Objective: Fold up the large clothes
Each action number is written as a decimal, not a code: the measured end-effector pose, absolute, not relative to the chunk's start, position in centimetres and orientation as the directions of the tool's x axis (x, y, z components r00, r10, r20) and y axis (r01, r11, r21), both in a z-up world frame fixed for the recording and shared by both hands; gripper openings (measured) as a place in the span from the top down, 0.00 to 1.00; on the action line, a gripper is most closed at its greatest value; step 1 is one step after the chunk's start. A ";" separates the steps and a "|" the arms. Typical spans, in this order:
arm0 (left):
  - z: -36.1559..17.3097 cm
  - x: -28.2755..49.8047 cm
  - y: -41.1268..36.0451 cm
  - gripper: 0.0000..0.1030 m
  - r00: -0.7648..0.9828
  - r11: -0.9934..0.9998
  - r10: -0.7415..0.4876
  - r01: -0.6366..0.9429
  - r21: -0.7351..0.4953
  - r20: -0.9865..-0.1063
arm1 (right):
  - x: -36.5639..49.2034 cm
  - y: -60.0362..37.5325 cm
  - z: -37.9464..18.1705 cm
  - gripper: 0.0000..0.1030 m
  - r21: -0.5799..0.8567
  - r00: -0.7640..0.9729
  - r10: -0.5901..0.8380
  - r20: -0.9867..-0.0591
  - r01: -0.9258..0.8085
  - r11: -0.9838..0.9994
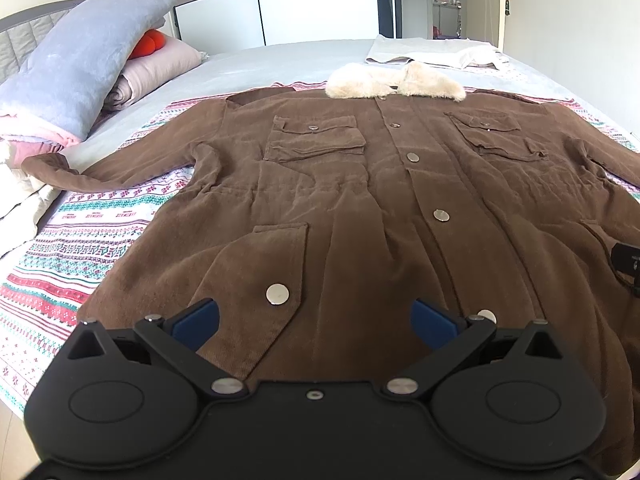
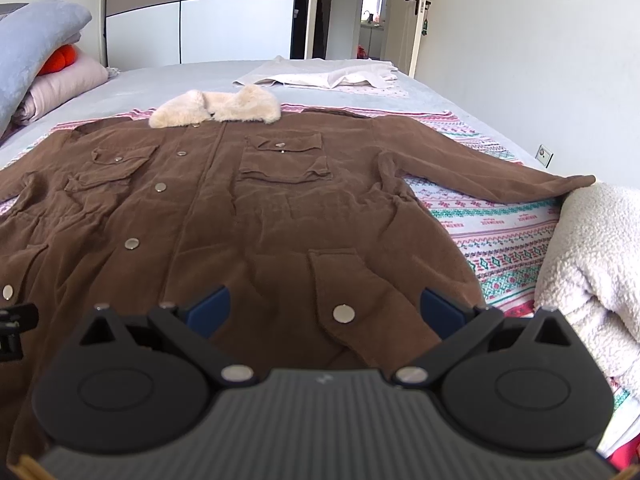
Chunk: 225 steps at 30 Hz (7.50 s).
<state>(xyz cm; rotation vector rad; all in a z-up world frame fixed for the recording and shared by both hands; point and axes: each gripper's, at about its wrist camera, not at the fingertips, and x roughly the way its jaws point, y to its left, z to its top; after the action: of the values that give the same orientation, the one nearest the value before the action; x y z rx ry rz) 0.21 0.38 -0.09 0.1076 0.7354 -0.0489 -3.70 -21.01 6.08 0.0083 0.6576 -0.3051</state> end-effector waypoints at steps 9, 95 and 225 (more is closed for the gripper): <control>0.0 0.2 0.5 0.00 0.740 0.994 -0.009 0.082 0.076 -0.673 | -3.6 -20.9 6.1 0.00 -0.095 0.745 -0.280 -0.605 0.282 0.955; 0.4 1.2 9.2 0.00 0.663 0.970 -0.234 0.206 -0.127 -0.711 | -5.3 -30.5 6.2 0.00 0.208 0.714 -0.035 -0.700 0.251 0.945; -2.0 23.2 33.0 0.64 0.573 0.760 0.562 -0.642 0.100 -0.597 | 10.0 -27.6 2.5 0.00 -0.044 0.741 -0.199 -0.641 0.224 0.974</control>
<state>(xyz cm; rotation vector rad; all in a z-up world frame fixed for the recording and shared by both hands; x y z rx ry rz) 23.23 32.96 -1.97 -0.1331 0.6513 0.7080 10.02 -27.58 2.47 0.0372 0.6983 -0.2320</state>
